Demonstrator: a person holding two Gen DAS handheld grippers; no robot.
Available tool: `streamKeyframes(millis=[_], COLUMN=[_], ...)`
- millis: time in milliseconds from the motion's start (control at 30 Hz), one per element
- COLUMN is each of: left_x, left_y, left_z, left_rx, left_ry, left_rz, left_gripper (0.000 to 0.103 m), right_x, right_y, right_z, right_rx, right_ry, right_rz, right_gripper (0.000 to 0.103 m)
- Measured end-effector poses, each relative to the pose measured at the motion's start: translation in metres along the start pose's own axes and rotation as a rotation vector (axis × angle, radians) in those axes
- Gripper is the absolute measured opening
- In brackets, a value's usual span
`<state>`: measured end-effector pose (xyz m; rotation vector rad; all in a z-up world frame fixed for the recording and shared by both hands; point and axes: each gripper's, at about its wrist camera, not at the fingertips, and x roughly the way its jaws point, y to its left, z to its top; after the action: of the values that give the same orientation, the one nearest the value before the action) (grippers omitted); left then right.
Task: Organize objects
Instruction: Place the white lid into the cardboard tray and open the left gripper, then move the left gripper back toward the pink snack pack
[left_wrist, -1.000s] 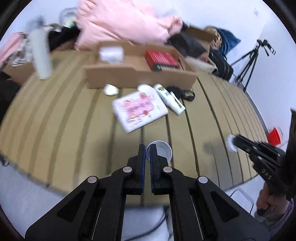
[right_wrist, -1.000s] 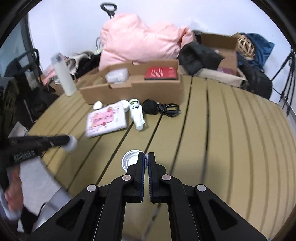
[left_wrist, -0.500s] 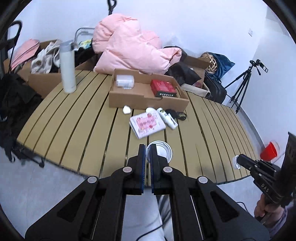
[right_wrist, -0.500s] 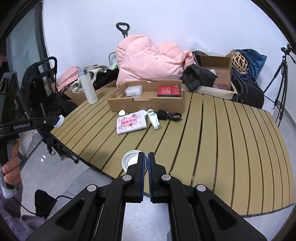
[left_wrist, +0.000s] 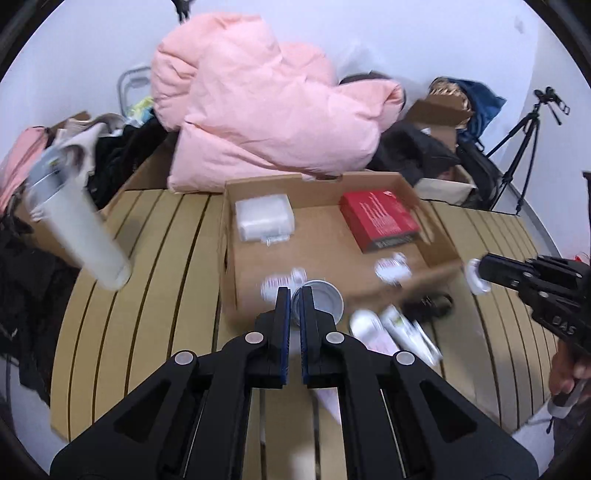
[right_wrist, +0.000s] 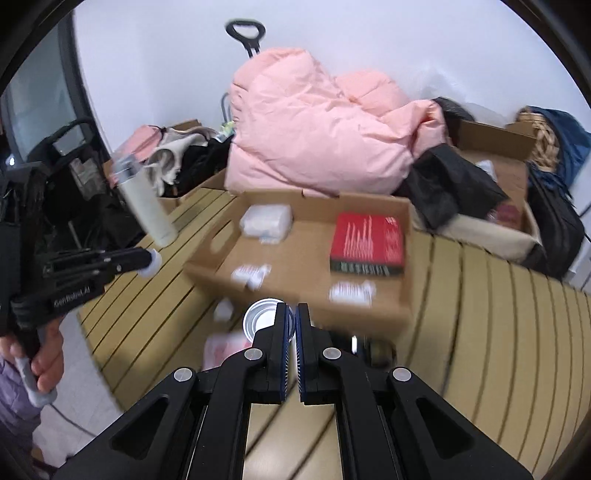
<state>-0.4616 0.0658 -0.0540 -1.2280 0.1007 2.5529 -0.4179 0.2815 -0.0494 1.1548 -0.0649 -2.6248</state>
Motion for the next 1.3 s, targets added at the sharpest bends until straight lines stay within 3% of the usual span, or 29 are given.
streamKeyframes(millis=[100, 167, 300, 433, 467, 500, 533, 600, 633, 667, 700, 733, 767, 833, 900, 1000, 1100, 1200, 1300], left_x=[0.047, 0.083, 0.129, 0.165, 0.173, 0.177, 0.177, 0.168, 0.164, 0.16, 0.156, 0.149, 0.143, 0.128, 0.109, 0.061, -0.003, -0.067, -0.127], left_y=[0.009, 0.012, 0.01, 0.006, 0.007, 0.011, 0.014, 0.019, 0.021, 0.023, 0.026, 0.029, 0.031, 0.034, 0.035, 0.036, 0.034, 0.03, 0.021], left_z=[0.039, 0.063, 0.087, 0.1, 0.101, 0.101, 0.1, 0.098, 0.099, 0.1, 0.101, 0.099, 0.098, 0.094, 0.088, 0.065, 0.035, 0.003, -0.03], left_rx=[-0.027, -0.05, -0.066, -0.061, -0.07, -0.088, -0.106, -0.12, -0.113, -0.108, -0.112, -0.129, -0.138, -0.138, -0.127, -0.086, -0.031, -0.01, -0.009], left_ry=[0.058, 0.092, 0.112, 0.135, 0.149, 0.158, 0.15, 0.101, 0.092, 0.087, 0.083, 0.075, 0.07, 0.069, 0.075, 0.043, 0.003, -0.023, -0.091], left_rz=[-0.029, -0.01, -0.023, -0.044, -0.057, -0.056, -0.053, -0.03, -0.025, -0.026, -0.024, -0.013, -0.006, 0.016, 0.057, 0.082, 0.158, 0.136, 0.118], left_gripper=[0.001, 0.001, 0.001, 0.003, 0.016, 0.038, 0.047, 0.053, 0.053, 0.056, 0.06, 0.062, 0.064, 0.066, 0.077, 0.083, 0.092, 0.103, 0.103], right_x=[0.058, 0.095, 0.157, 0.192, 0.198, 0.204, 0.207, 0.21, 0.21, 0.209, 0.206, 0.202, 0.194, 0.178, 0.157, 0.112, 0.056, -0.006, -0.066], right_y=[-0.011, -0.019, -0.028, -0.038, -0.042, -0.046, -0.05, -0.059, -0.062, -0.064, -0.064, -0.065, -0.065, -0.064, -0.062, -0.053, -0.043, -0.032, -0.014], right_z=[0.04, 0.062, 0.095, 0.11, 0.112, 0.114, 0.116, 0.114, 0.113, 0.111, 0.111, 0.11, 0.11, 0.11, 0.11, 0.103, 0.088, 0.066, 0.032], right_rx=[0.031, 0.058, 0.081, 0.134, 0.152, 0.161, 0.174, 0.205, 0.217, 0.218, 0.216, 0.216, 0.216, 0.216, 0.206, 0.136, 0.062, 0.019, -0.006], right_ry=[0.06, 0.102, 0.142, 0.155, 0.157, 0.154, 0.144, 0.142, 0.148, 0.153, 0.152, 0.146, 0.138, 0.126, 0.127, 0.138, 0.131, 0.103, 0.087], right_rz=[0.012, 0.025, -0.001, -0.016, -0.029, -0.034, -0.022, -0.008, -0.014, -0.015, -0.015, -0.019, -0.025, -0.018, -0.015, -0.01, 0.006, -0.016, -0.017], right_gripper=[0.004, 0.004, 0.004, 0.004, 0.004, 0.005, 0.005, 0.009, 0.017, 0.032, 0.043, 0.069, 0.082, 0.083, 0.083, 0.083, 0.083, 0.083, 0.083])
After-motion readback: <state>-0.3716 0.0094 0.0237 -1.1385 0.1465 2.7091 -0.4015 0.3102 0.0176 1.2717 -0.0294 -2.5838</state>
